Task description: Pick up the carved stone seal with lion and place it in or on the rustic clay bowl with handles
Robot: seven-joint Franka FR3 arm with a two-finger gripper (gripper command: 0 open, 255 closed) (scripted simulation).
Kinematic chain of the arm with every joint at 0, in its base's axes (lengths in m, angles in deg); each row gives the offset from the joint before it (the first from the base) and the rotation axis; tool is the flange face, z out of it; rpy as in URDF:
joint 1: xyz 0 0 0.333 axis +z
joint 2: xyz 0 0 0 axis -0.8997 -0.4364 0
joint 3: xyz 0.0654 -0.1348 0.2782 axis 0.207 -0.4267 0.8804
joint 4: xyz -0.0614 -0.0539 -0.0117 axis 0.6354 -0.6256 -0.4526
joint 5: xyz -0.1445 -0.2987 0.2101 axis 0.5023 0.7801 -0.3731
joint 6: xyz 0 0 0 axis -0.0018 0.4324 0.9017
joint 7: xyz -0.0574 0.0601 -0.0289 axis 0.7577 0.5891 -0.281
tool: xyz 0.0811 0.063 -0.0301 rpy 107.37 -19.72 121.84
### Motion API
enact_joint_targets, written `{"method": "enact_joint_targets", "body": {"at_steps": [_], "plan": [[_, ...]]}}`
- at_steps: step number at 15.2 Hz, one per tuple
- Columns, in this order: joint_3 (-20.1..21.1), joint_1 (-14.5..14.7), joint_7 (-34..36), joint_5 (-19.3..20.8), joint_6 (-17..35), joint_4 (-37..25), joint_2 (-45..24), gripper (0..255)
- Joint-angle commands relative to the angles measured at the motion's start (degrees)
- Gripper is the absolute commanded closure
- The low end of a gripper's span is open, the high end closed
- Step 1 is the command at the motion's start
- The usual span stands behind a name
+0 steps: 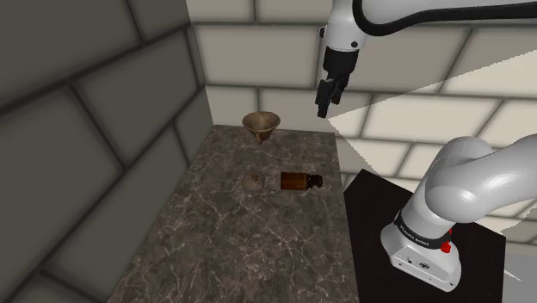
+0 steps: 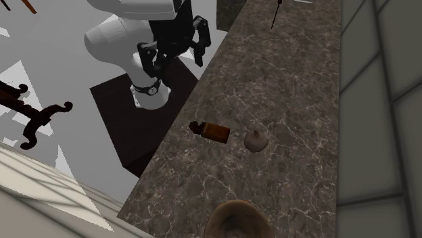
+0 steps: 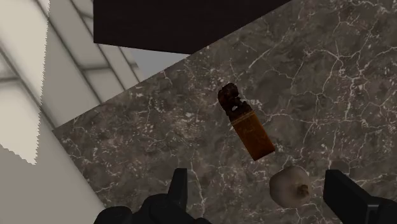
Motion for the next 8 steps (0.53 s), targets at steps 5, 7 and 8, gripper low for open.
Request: {"method": "enact_joint_targets", "body": {"at_steps": [5,7,8], "plan": [[-0.06,1.7,-3.92,-0.36,7.65,5.88,-2.34,0],[-0.06,2.55,-5.88,-0.56,11.63,8.45,-4.04,0],[-0.05,2.98,-6.86,-0.66,13.66,9.64,-5.02,0]]}}
